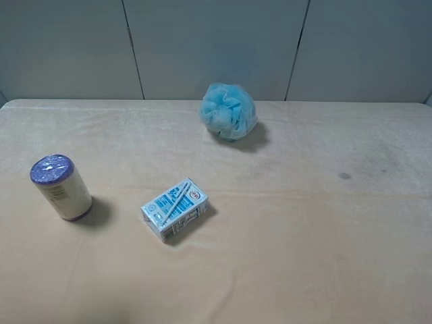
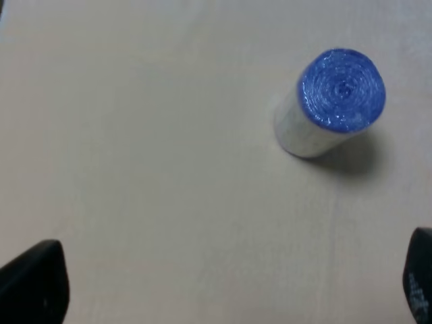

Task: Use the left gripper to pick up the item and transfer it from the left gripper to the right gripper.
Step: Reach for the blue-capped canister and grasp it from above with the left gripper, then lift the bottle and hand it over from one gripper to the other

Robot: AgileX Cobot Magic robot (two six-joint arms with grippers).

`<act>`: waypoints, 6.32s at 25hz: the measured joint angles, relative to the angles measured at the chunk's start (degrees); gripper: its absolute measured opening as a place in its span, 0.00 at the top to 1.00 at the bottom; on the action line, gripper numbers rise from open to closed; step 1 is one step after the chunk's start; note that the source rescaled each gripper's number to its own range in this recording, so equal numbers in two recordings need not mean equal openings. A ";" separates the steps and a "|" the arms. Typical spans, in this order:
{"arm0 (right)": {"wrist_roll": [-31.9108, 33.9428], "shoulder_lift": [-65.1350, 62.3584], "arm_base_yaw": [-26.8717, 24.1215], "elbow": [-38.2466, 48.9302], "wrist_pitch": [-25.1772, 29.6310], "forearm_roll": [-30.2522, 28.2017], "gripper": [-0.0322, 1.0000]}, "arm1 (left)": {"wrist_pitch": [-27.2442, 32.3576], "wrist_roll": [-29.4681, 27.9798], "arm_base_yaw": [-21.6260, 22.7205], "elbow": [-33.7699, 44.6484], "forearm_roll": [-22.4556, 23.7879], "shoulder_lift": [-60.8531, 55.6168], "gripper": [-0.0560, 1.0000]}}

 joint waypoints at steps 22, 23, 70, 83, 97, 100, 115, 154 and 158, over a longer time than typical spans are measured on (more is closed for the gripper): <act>0.00 0.00 0.00 0.00 0.00 0.00 0.00 | -12.03 -5.18 -17.05 -2.07 2.49 38.51 0.02; 0.00 0.00 0.00 0.00 0.00 0.00 0.00 | -12.71 -5.31 -17.85 -2.07 2.49 39.83 0.02; 0.22 0.00 0.00 0.00 0.00 0.00 0.00 | -8.99 -5.26 -24.14 -18.22 -9.52 47.20 0.95; -3.85 0.00 0.00 0.00 0.00 3.84 0.00 | -22.41 0.00 -40.55 -18.33 -29.56 48.70 0.95; -24.00 19.46 13.49 -4.92 -5.81 21.61 0.00 | -18.36 19.39 -41.08 -18.33 -52.70 50.07 0.95; -27.75 24.38 20.45 -5.92 -8.98 22.16 0.00 | -17.54 20.25 -41.08 -18.33 -52.82 50.07 0.95; -33.69 49.67 39.46 -14.20 -23.48 20.85 0.00 | -17.04 20.57 -41.08 -18.33 -52.87 50.07 0.95; -38.56 69.98 44.19 -14.26 -41.51 20.38 0.87 | -17.31 20.89 -41.08 -18.33 -53.92 50.07 0.95; -38.60 69.98 44.19 -14.26 -41.51 20.38 0.87 | -17.52 20.89 -41.08 -18.33 -53.92 50.07 0.95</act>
